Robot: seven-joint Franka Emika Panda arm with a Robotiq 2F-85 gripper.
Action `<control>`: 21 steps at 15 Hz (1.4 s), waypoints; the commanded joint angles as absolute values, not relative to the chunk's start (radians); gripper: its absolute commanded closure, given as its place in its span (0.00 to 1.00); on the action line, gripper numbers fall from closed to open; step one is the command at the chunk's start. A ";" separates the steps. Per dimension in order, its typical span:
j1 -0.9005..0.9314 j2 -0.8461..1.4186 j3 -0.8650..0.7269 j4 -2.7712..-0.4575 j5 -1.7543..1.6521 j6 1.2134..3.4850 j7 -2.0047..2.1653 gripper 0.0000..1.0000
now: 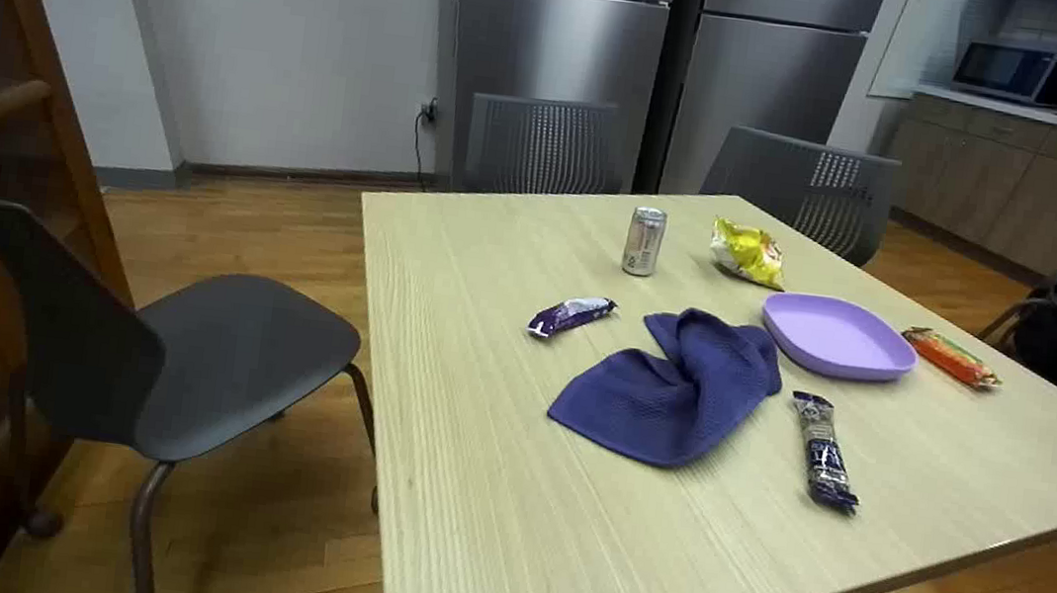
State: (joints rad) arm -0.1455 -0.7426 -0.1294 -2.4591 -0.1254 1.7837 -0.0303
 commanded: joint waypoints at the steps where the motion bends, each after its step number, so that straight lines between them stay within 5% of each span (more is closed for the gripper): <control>1: -0.144 -0.741 -0.130 -2.456 -0.126 1.781 -0.030 0.00; 21: -0.146 -0.529 -0.195 -2.416 -0.122 1.974 -0.102 0.00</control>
State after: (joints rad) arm -0.1448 -0.5924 -0.1865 -2.4545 -0.1253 1.9417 -0.0637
